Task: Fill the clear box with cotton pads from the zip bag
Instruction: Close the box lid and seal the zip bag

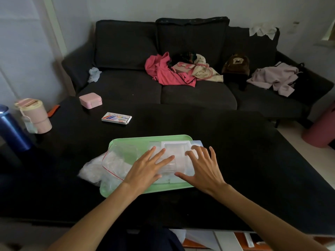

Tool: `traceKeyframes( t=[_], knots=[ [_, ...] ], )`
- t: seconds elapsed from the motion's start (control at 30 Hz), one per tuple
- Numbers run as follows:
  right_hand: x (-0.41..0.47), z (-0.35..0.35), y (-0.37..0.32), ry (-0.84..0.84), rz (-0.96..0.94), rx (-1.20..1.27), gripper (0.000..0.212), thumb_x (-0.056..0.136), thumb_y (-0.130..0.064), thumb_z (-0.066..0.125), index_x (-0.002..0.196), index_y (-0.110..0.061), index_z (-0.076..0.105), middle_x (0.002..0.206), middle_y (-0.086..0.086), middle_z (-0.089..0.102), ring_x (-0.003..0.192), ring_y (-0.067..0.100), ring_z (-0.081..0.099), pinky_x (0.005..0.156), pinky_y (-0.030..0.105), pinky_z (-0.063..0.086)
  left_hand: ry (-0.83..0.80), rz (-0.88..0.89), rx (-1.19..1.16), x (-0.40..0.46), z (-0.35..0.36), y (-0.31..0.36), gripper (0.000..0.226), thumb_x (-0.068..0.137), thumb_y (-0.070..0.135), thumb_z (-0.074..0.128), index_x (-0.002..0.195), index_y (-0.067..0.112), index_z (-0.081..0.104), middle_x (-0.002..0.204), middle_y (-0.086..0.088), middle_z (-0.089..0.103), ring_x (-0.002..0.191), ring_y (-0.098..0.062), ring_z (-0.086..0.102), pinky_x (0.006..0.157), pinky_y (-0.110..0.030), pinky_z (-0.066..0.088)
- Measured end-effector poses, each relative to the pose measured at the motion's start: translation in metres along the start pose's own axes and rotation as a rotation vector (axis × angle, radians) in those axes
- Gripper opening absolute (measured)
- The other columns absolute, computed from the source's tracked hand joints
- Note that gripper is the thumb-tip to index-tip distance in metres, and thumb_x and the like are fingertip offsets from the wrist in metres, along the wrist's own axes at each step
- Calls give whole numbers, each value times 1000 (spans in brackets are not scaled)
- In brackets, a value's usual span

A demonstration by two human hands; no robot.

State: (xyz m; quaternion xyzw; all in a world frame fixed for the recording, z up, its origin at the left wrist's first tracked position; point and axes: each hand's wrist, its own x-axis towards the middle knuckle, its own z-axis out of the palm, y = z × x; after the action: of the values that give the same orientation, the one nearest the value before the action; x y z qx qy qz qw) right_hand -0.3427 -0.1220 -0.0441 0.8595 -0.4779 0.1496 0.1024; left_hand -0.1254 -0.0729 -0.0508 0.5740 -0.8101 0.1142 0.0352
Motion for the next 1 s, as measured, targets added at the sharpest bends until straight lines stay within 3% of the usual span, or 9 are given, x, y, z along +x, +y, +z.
traceKeyframes(
  t=[0.1, 0.27, 0.37, 0.43, 0.5, 0.6, 0.67, 0.77, 1.0],
  knots=[
    [-5, 10, -6, 12, -29, 60, 70, 81, -75, 35, 136, -32, 46, 140, 5, 48, 128, 25, 47, 108, 55, 28, 0, -16, -52, 0, 0, -1, 76, 94, 44, 48, 144, 47, -9, 159, 5, 0, 147, -25, 2, 115, -34, 21],
    [-5, 17, -9, 58, -14, 3, 64, 74, -66, 54, 124, -27, 60, 123, 5, 63, 113, 29, 60, 98, 56, 41, 1, -23, -49, 1, 0, 1, 74, 95, 42, 47, 146, 45, -6, 160, 3, 1, 147, -27, 3, 114, -37, 23],
    [-5, 15, -9, 0, -6, 43, 66, 75, -67, 54, 129, -29, 55, 131, 5, 56, 122, 28, 52, 106, 55, 31, -3, -17, -28, 1, 1, 0, 74, 96, 43, 44, 145, 44, -11, 160, 1, -2, 146, -29, 2, 114, -38, 22],
    [-4, 11, -5, -29, 17, 138, 71, 77, -76, 41, 136, -36, 45, 145, 1, 41, 136, 25, 35, 113, 52, 17, 2, -2, -7, 0, 1, 0, 74, 97, 43, 44, 145, 43, -12, 160, -1, 0, 146, -30, 4, 115, -38, 22],
    [-2, 7, -2, 1, 145, 269, 77, 78, -81, 29, 142, -38, 33, 153, -2, 24, 143, 21, 18, 116, 50, 11, 8, -14, -22, 1, 1, 0, 75, 95, 41, 48, 147, 42, -7, 160, -2, 5, 146, -31, 9, 114, -37, 24],
    [14, 0, 7, -108, 545, 659, 87, 82, -74, 30, 150, -24, 10, 157, 4, 11, 143, 26, 18, 114, 50, 21, 8, -59, -42, 10, 0, -6, 76, 94, 38, 51, 148, 42, -3, 160, 0, 7, 146, -30, 10, 115, -36, 23],
    [33, 1, 15, -277, 684, 849, 80, 90, -62, 37, 149, -14, 15, 153, 9, 25, 136, 29, 33, 108, 46, 30, -11, -103, -81, 21, -2, -14, 77, 93, 36, 54, 148, 42, 0, 160, 2, 7, 146, -27, 10, 115, -34, 22],
    [70, 8, 30, -297, 668, 926, 50, 94, -43, 48, 131, -8, 48, 121, 7, 58, 101, 21, 58, 85, 35, 48, -48, -182, -144, 49, -6, -32, 83, 89, 30, 61, 150, 36, 4, 159, 6, 13, 146, -22, 13, 110, -33, 30],
    [119, 28, 73, -348, 768, 1176, 51, 84, -32, 68, 129, -16, 48, 104, -1, 60, 93, 15, 61, 77, 31, 50, -127, -219, -174, 107, -3, -59, 80, 87, 25, 66, 150, 29, 18, 158, 4, 16, 145, -19, 15, 103, -38, 40]
  ],
)
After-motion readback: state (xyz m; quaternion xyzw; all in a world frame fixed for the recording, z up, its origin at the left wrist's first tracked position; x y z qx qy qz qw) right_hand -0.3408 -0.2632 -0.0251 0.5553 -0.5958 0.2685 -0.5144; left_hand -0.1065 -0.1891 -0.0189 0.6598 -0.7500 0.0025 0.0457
